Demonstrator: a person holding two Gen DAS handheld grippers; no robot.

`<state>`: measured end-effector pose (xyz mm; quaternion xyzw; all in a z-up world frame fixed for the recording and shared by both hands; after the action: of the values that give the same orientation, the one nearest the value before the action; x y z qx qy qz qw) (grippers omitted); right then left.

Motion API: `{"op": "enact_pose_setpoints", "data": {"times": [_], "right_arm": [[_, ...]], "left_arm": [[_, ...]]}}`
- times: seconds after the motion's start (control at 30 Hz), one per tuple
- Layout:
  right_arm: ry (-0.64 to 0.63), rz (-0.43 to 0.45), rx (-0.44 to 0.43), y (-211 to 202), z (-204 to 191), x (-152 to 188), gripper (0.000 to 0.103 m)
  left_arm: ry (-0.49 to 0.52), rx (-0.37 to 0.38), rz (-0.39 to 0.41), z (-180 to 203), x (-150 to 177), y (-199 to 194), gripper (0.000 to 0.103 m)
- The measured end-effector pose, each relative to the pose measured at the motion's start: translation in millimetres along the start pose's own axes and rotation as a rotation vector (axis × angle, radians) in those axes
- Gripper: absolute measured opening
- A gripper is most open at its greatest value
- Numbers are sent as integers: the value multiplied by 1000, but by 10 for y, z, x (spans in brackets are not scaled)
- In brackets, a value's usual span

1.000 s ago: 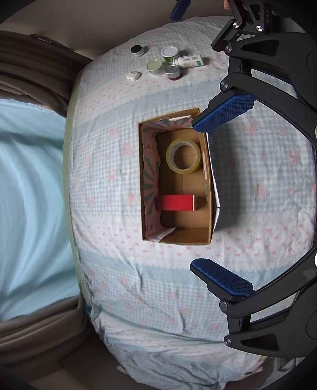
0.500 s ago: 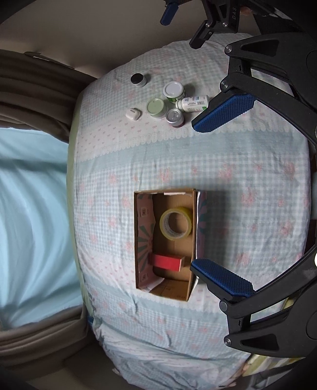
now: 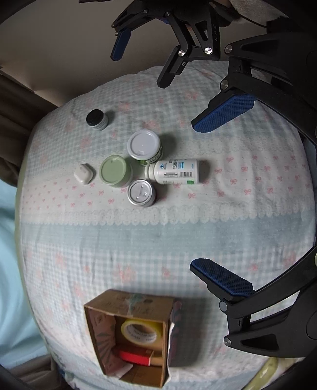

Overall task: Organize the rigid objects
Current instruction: 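Lift both tools out of the box and move toward the remaining jars, then grasp the white vitamin bottle with the left tool while the right tool grasps the green-labelled jar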

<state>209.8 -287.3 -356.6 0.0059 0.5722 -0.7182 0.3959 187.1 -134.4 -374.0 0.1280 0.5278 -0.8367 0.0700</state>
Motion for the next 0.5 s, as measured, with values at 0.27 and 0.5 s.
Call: {"op": "enact_pose_setpoints", "data": {"times": [0.27, 0.5], "right_arm": [[-158, -39, -92, 888, -51, 198, 103], [-359, -41, -197, 1489, -406, 404, 102]], "left_arm": [[-23, 15, -110, -51, -37, 1109, 100], [-86, 31, -166, -214, -13, 1671, 92]]}}
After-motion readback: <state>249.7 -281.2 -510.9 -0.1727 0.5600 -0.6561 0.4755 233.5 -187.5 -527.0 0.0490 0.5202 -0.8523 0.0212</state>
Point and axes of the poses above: each gripper's, at about its wrist camera, not at the fingertips, and y roughly the way its jaws point, z to its right, x to its underside, the point moved 5 cm from there along y, roughly the way its jaws point, and after that the axes turned 14 degrees about x, right-handed, at the moved point
